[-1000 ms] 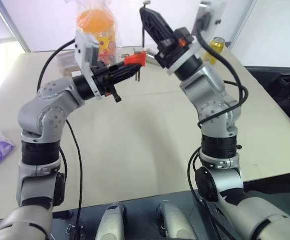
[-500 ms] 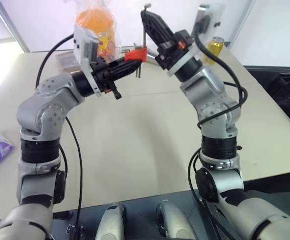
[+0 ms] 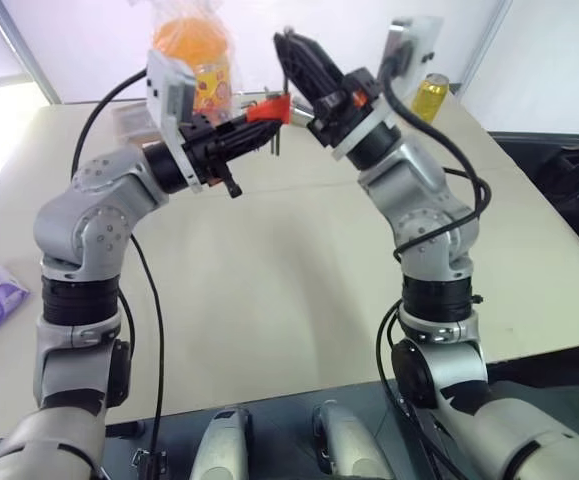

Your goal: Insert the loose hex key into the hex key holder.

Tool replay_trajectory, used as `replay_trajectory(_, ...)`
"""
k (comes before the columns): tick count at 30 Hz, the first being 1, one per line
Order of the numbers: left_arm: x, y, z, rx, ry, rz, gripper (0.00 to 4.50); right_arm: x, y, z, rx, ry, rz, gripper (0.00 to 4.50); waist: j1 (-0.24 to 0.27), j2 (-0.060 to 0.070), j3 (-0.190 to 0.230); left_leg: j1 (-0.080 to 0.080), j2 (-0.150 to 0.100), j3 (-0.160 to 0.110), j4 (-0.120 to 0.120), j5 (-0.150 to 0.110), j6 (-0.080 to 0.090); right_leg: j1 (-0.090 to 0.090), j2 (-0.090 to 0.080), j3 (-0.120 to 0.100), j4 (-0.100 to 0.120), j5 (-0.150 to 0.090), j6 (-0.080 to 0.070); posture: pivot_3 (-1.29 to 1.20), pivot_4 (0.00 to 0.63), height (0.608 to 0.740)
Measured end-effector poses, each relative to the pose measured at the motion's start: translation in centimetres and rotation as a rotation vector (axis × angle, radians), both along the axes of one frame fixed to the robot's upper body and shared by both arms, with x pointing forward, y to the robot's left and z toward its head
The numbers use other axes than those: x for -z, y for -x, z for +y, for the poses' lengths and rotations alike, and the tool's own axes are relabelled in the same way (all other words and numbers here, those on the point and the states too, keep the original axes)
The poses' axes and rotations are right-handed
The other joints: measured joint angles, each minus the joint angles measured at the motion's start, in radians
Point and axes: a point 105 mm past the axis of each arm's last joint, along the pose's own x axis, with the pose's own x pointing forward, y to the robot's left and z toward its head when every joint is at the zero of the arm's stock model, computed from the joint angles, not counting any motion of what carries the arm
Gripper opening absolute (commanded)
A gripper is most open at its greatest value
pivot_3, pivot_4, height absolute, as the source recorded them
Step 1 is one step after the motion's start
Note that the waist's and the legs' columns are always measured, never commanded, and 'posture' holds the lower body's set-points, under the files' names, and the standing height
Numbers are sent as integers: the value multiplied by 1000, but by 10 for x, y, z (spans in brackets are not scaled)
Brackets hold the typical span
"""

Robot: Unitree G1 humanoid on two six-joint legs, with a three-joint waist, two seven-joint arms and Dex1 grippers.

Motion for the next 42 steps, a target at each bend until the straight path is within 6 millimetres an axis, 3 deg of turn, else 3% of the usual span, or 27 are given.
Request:
replay_trajectory(5, 0, -1, 0, -3, 1, 1, 0, -1, 6, 2, -15, 26, -28, 4437, 0, 0, 0, 0, 0, 0, 0, 0, 0, 0, 0, 0, 0, 0, 0, 0, 150, 740)
replay_trajectory(9, 0, -1, 0, -3, 2, 2, 0, 9, 11, -8, -2, 93, -38, 4437, 3, 0, 0, -1, 0, 0, 0, 0, 0, 0, 0, 0, -1, 0, 0, 0, 150, 740)
replay_trajectory(15, 7, -3, -2, 0, 24, 28, 0, 41, 17, -48, 65, 214, 48, 4437, 5, 0, 0, -1, 0, 0, 0, -1, 2, 1, 0, 0, -3, 0, 0, 0, 150, 740)
replay_trajectory(19, 39, -7, -13, 13, 85, 152, 0, 54, 21, -86, 181, 293, 102, 4437, 6, 0, 0, -1, 0, 0, 0, -2, 3, 1, 0, 0, -4, 0, 0, 0, 150, 740)
replay_trajectory(24, 71, -5, -34, 67, 90, 261, 0, 54, 25, -111, 273, 325, 130, 4437, 3, 0, 0, -1, 0, 0, 0, -2, 3, 1, 0, 0, -4, 0, 0, 0, 150, 740)
replay_trajectory(27, 97, -5, -52, 95, 95, 349, 0, 55, 29, -120, 318, 333, 140, 4437, 6, 0, 0, -1, 0, 0, 0, -2, 4, 2, 0, 0, -5, 0, 0, 0, 150, 740)
replay_trajectory(31, 152, -7, -69, 91, 74, 540, 0, 58, 33, -121, 339, 337, 153, 4437, 4, 0, 0, -1, 0, 0, 0, -2, 4, 2, 1, 0, -6, 0, 0, 0, 150, 740)
replay_trajectory(42, 189, -8, -76, 67, 54, 681, 0, 58, 36, -123, 396, 328, 156, 4437, 7, 0, 0, -1, 0, 0, 0, -3, 5, 2, 1, 1, -6, 0, 0, 0, 150, 740)
